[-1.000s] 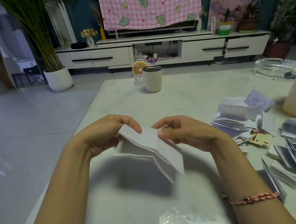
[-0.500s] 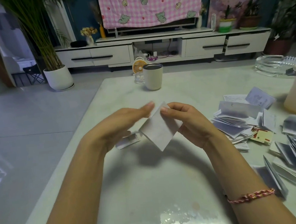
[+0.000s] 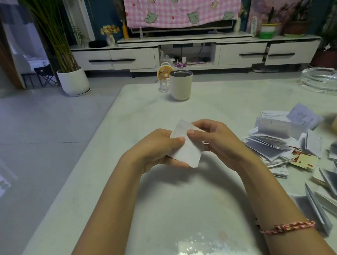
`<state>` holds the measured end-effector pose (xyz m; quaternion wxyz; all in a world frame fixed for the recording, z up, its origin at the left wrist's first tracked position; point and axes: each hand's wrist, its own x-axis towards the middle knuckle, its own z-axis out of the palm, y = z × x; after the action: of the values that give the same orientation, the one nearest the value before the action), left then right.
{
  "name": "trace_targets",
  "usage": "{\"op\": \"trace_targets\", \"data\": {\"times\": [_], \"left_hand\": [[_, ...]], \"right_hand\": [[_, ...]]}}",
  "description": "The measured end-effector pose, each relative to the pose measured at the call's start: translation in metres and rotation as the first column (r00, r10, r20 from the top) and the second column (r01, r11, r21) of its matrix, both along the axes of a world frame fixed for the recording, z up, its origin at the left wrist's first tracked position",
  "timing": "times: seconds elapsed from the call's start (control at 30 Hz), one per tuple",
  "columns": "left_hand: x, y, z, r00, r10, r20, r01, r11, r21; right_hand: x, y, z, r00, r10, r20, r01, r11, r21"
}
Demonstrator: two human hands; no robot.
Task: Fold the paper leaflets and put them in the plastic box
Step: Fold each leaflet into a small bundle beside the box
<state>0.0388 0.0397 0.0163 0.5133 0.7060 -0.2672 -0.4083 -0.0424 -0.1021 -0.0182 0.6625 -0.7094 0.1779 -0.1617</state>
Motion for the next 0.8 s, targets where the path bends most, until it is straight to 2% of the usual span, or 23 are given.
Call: {"op": "trace_targets", "data": {"times": [0.1,0.2,0.23,0.3,0.33,0.37,0.4,0.43,0.53,0.7,0.8], "left_hand": [[0.003,0.003,-0.001,0.992,0.082,0.094,-0.087,0.995,0.055],[0.010,0.011,0.001,0.939,0.275,0.208,-0.285,0.958,0.019],[0.014,0.012,0.000,0.891,0.369,0.263,-0.375,0.927,-0.029],[0.024,0.013,-0.007,0.703,0.466,0.537,-0.496,0.862,-0.100],[0.026,0.014,-0.010,0.618,0.410,0.671,-0.498,0.864,-0.070],[0.026,0.013,-0.015,0.574,0.320,0.754,-0.481,0.877,-0.007],[0.027,0.012,-0.020,0.576,0.238,0.782,-0.456,0.888,0.066],[0.028,0.012,-0.025,0.617,0.192,0.763,-0.432,0.893,0.124],[0.031,0.015,-0.030,0.724,0.162,0.671,-0.407,0.885,0.226],[0.033,0.019,-0.031,0.770,0.031,0.638,-0.342,0.864,0.370],[0.032,0.015,-0.028,0.746,0.024,0.665,-0.354,0.860,0.367]], "right_hand": [[0.004,-0.006,-0.012,0.990,-0.136,-0.046,0.128,0.981,-0.147],[0.007,-0.017,-0.022,0.915,-0.399,-0.065,0.344,0.852,-0.394],[0.007,-0.019,-0.025,0.889,-0.453,-0.069,0.374,0.804,-0.462],[0.009,-0.019,-0.031,0.874,-0.480,-0.074,0.367,0.753,-0.547],[0.011,-0.019,-0.033,0.875,-0.477,-0.079,0.354,0.742,-0.569],[0.013,-0.017,-0.035,0.879,-0.469,-0.090,0.337,0.742,-0.580],[0.014,-0.016,-0.037,0.882,-0.460,-0.099,0.323,0.745,-0.584],[0.015,-0.015,-0.038,0.884,-0.455,-0.106,0.314,0.747,-0.586],[0.015,-0.011,-0.038,0.893,-0.436,-0.109,0.312,0.777,-0.547],[0.017,-0.003,-0.035,0.913,-0.392,-0.112,0.276,0.796,-0.539],[0.019,-0.002,-0.033,0.905,-0.419,-0.072,0.318,0.779,-0.540]]}}
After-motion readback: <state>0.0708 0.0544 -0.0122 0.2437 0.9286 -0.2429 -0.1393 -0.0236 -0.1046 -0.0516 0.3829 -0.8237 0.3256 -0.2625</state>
